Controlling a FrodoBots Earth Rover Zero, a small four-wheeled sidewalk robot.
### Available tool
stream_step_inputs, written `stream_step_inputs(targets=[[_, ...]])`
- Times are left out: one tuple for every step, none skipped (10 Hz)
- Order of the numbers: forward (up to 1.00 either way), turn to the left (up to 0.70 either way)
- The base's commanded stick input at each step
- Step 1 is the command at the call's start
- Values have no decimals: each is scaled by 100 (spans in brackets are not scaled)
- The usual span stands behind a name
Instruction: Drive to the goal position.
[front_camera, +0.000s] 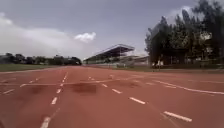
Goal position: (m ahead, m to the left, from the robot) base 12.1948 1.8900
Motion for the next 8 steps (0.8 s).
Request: stream_step_inputs(targets=[[45,27],[45,27],[45,27],[45,27],[45,27],[45,27],[45,27],[45,27]])
